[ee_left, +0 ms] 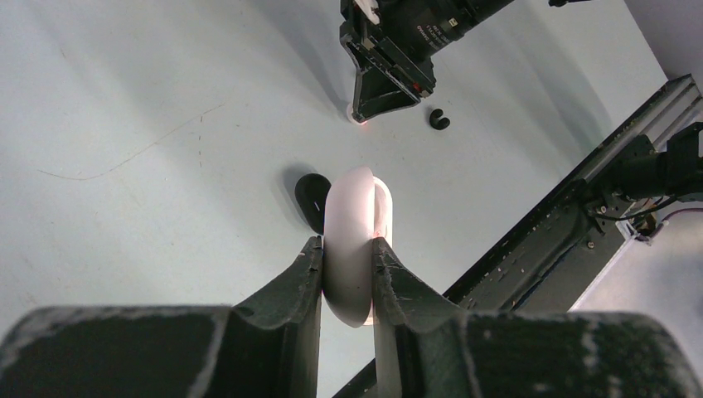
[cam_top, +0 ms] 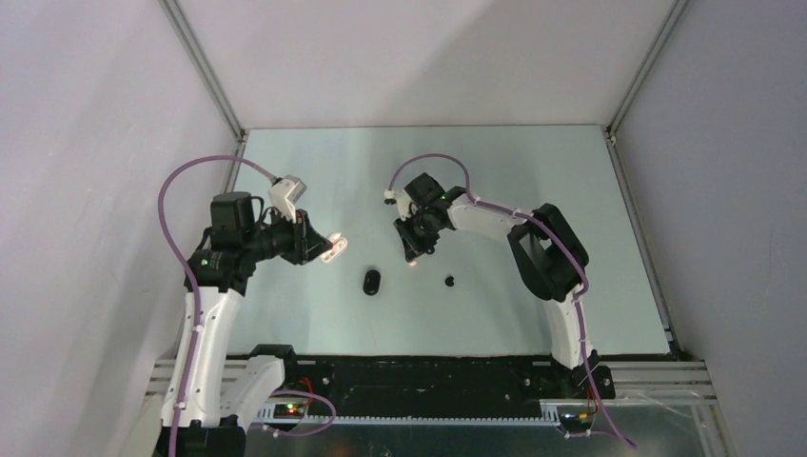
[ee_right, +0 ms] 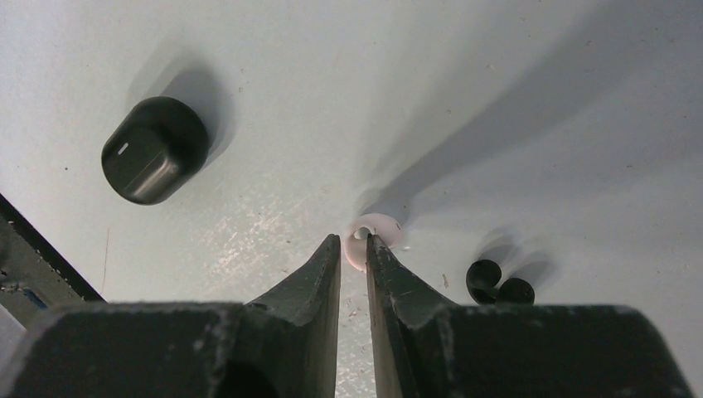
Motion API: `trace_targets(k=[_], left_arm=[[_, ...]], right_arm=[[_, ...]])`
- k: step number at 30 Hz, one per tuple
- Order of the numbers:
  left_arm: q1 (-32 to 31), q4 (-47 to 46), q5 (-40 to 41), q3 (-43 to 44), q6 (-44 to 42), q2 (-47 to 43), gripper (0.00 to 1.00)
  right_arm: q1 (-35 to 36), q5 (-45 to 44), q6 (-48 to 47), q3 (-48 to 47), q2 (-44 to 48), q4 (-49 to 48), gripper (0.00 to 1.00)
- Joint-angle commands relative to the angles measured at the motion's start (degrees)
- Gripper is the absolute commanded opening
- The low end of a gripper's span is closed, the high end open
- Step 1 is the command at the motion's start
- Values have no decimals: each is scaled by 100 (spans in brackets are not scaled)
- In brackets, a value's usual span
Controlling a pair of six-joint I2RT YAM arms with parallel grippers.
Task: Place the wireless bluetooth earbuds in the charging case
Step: Pick up the left earbud from the center of the board.
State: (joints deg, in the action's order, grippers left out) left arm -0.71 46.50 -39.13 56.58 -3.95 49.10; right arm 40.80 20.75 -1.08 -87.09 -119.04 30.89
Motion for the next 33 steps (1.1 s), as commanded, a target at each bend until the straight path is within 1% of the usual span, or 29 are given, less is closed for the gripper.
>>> trace_targets(k=[1, 7, 11, 15, 18, 27, 33], left_arm=[[53, -55, -1, 73, 36, -6, 0], [53, -58, 10, 62, 48, -18, 0], [53, -60, 18, 44, 58, -42, 0], [53, -56, 23, 32, 67, -62, 0], [53, -54, 35, 36, 66, -58, 0], [53, -58, 20, 39, 61, -17, 0], [53, -56, -8, 21, 59, -6, 0]], right_arm=[[-43, -100, -81, 11, -10, -5, 23], [-92, -170, -172, 68, 0, 4, 25], [-98, -202, -213, 61, -20, -2, 30], [-79, -235, -260, 40, -54, -12, 31], [-72, -358, -288, 30, -57, -28, 30], [-127, -606, -421, -48, 19, -1, 21], [-139, -640, -418, -29, 119, 71, 23]])
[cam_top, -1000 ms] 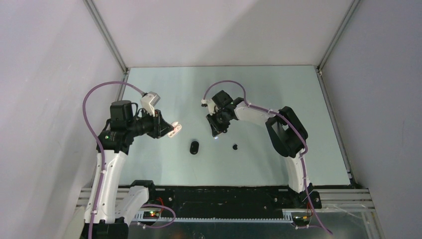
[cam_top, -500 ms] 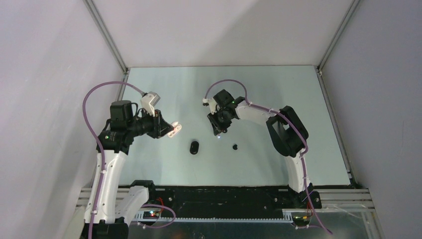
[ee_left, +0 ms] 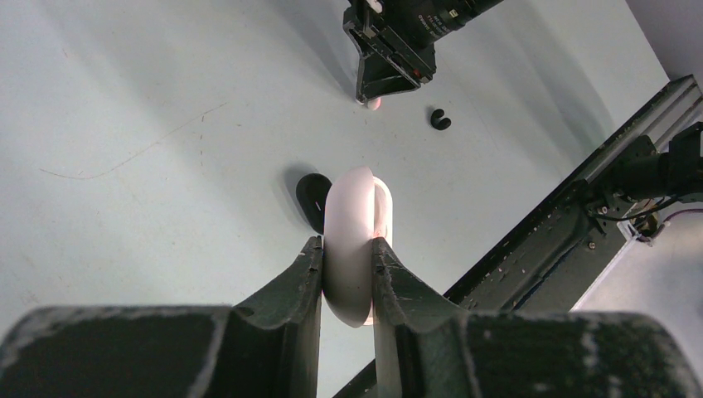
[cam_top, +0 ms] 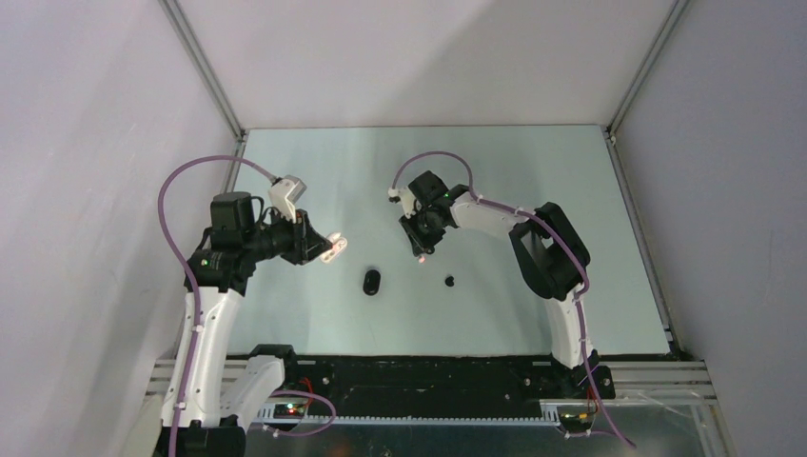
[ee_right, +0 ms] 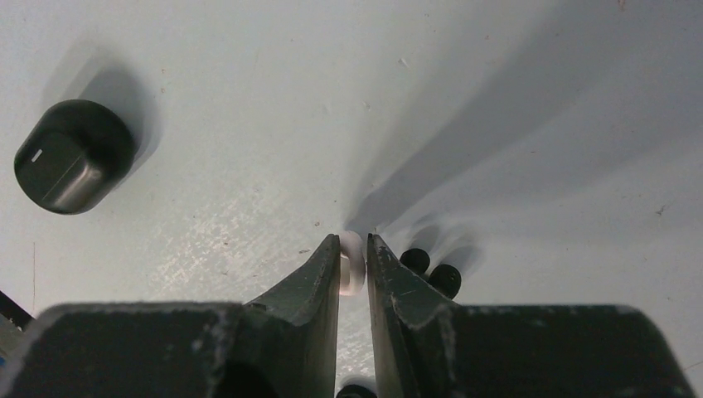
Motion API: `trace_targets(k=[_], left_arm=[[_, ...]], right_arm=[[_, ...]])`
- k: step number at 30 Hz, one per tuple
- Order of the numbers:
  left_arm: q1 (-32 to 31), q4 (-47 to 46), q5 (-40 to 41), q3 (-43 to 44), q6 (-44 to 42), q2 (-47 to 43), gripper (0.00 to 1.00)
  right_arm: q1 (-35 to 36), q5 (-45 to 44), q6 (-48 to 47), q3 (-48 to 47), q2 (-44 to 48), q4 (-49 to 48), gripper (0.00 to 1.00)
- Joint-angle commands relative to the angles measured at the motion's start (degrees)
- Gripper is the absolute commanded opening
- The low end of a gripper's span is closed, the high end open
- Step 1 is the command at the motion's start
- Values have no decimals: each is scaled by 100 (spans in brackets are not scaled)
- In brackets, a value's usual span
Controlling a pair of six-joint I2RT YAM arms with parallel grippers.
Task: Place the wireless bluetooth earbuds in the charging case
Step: Pick up the left earbud from the center of the board.
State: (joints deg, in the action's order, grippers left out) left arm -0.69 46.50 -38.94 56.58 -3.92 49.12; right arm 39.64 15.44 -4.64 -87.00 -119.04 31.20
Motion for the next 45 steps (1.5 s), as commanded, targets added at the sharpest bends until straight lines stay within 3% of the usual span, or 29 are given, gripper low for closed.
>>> trace_targets(k=[1, 34, 45], left_arm=[[51, -56, -31, 16, 57, -10, 0], [51, -80, -115, -32, -5, 73, 0], [51, -97, -111, -38, 12, 78, 0]], right_arm=[[-23, -104, -49, -26, 153, 50, 23], [-89, 60, 316, 175, 485, 141, 28], [-117, 143, 328, 201, 446, 98, 20]])
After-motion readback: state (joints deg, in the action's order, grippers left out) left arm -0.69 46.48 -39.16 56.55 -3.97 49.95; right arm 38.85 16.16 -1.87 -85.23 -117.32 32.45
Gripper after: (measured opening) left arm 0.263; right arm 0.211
